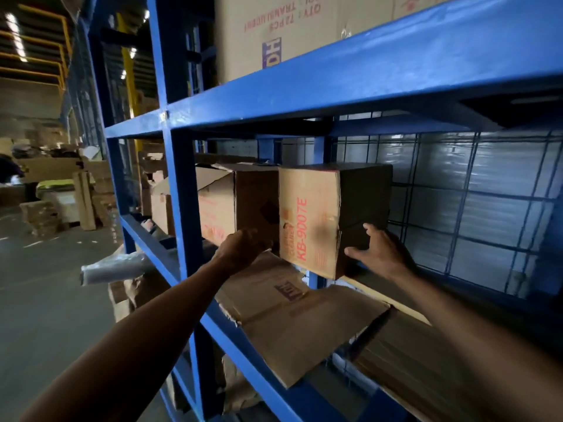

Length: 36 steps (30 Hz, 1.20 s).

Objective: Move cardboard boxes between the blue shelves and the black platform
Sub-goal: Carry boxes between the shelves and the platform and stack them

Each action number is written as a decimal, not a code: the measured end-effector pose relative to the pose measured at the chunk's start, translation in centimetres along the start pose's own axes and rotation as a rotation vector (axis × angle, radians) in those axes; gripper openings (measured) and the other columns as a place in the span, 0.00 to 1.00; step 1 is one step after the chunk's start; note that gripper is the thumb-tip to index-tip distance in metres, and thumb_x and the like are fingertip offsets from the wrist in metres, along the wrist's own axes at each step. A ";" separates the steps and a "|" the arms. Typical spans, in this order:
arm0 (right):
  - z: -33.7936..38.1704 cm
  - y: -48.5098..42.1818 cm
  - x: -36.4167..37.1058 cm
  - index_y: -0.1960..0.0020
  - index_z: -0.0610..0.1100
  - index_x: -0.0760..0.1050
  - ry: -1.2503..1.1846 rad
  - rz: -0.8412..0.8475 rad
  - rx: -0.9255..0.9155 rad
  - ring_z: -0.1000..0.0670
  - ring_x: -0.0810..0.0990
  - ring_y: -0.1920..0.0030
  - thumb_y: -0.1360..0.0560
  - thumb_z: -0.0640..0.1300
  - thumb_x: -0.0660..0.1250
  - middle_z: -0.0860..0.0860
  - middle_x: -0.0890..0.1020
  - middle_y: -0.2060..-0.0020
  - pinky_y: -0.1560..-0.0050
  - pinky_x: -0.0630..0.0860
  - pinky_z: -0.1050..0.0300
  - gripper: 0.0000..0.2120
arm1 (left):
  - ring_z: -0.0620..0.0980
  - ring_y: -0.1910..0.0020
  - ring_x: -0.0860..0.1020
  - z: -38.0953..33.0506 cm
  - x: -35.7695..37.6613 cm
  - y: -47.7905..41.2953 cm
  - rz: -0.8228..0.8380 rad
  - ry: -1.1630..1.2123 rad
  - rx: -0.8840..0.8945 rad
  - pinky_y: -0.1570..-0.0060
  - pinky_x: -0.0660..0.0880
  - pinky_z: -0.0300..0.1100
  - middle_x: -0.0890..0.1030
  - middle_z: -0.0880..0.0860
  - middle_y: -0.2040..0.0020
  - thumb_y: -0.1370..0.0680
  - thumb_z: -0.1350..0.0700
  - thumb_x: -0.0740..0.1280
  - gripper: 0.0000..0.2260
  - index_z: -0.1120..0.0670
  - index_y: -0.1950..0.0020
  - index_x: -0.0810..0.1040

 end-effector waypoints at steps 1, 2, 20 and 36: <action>0.2 -0.9 0.5 0.22 0.41 0.56 0.005 -0.010 -0.005 0.43 0.64 0.26 0.26 0.47 0.73 0.42 0.65 0.25 0.31 0.64 0.51 0.40 | 0.53 0.47 0.80 0.1 0.2 -1.5 0.009 0.020 0.027 0.44 0.77 0.54 0.81 0.54 0.44 0.21 0.44 0.65 0.16 0.52 0.40 0.78; 0.4 -1.8 1.0 0.22 0.40 0.56 0.003 -0.024 -0.008 0.43 0.65 0.27 0.26 0.47 0.73 0.42 0.65 0.26 0.31 0.64 0.52 0.40 | 0.54 0.47 0.80 0.2 0.5 -3.0 0.026 0.024 0.049 0.44 0.77 0.55 0.81 0.54 0.44 0.21 0.45 0.66 0.15 0.53 0.40 0.79; 4.1 -12.3 2.5 0.21 0.44 0.52 0.107 -0.267 -0.008 0.43 0.73 0.33 0.30 0.52 0.75 0.44 0.73 0.31 0.35 0.73 0.49 0.47 | 0.42 0.50 0.79 0.6 3.4 -20.9 0.135 0.439 0.246 0.61 0.74 0.35 0.78 0.44 0.48 0.28 0.44 0.75 0.29 0.49 0.33 0.65; 2.1 -5.0 -1.2 0.46 0.52 0.70 -0.063 -0.315 -0.068 0.58 0.78 0.59 0.30 0.44 0.76 0.57 0.79 0.56 0.62 0.71 0.67 0.19 | 0.55 0.45 0.81 -1.9 2.2 -12.5 -0.080 0.351 0.326 0.47 0.79 0.55 0.81 0.53 0.40 0.31 0.34 0.73 0.31 0.49 0.36 0.68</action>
Point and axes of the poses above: each hand's wrist, its own y-axis away from the middle knuckle, its own x-axis out of the palm, z = x × y, the point moved 2 cm from there along -y, towards the middle knuckle
